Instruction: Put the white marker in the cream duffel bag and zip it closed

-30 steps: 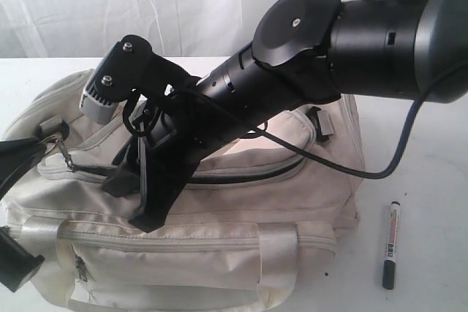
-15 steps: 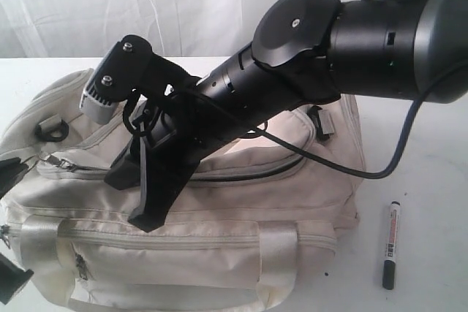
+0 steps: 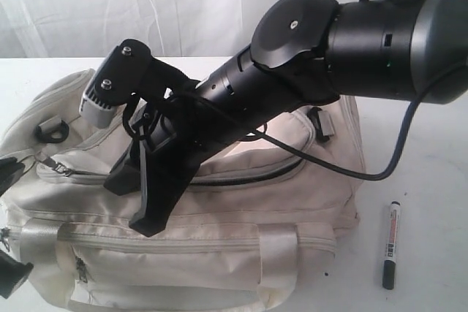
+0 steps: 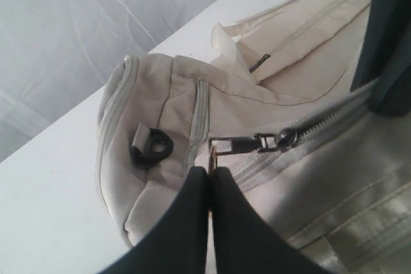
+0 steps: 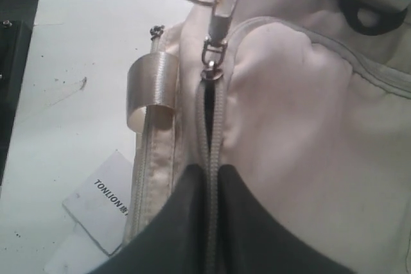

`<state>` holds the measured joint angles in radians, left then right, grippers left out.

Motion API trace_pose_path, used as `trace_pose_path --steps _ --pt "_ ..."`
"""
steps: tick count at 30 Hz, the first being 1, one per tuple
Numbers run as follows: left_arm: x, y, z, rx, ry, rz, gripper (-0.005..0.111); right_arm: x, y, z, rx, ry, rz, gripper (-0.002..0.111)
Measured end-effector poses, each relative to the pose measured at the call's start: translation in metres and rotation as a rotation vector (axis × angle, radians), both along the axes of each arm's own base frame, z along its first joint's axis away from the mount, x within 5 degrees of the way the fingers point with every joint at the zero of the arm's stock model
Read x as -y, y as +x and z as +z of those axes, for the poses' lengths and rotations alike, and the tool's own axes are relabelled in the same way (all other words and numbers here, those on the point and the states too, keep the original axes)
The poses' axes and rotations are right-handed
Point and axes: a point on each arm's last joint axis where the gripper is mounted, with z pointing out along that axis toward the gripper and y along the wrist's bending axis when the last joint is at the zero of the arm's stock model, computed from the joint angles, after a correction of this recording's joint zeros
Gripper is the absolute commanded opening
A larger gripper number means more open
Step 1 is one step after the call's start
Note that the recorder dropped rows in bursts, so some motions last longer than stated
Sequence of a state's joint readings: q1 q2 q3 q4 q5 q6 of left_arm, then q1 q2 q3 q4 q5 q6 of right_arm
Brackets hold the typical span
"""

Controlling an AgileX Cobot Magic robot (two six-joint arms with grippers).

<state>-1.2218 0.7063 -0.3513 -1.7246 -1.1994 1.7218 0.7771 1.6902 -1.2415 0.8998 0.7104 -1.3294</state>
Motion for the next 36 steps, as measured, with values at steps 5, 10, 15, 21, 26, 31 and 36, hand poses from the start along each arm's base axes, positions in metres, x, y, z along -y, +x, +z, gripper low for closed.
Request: trace_pose_path --steps 5,10,15,21,26,31,36 --pt "0.003 0.001 0.011 0.021 0.018 -0.018 0.000 0.001 -0.002 -0.001 -0.017 -0.020 0.018 0.004" --pt "0.004 0.001 0.012 0.024 0.026 -0.029 0.000 0.010 -0.007 0.014 0.021 -0.043 0.005 0.004" --pt "0.004 0.001 0.012 0.024 0.027 -0.030 0.000 0.023 -0.014 0.030 0.056 -0.080 -0.013 0.004" --pt "0.004 0.001 0.012 0.024 0.027 -0.030 0.000 0.027 -0.018 0.033 0.032 -0.102 -0.014 0.004" --pt "0.003 0.001 0.010 0.022 0.035 -0.030 0.000 0.029 -0.017 0.032 0.020 -0.118 -0.046 0.004" --pt "0.001 0.000 0.003 0.014 0.058 -0.031 0.000 0.030 -0.016 0.031 0.016 -0.136 -0.068 0.004" --pt "0.000 0.000 0.000 0.010 0.069 -0.031 0.000 0.031 -0.016 0.031 0.010 -0.136 -0.078 0.004"
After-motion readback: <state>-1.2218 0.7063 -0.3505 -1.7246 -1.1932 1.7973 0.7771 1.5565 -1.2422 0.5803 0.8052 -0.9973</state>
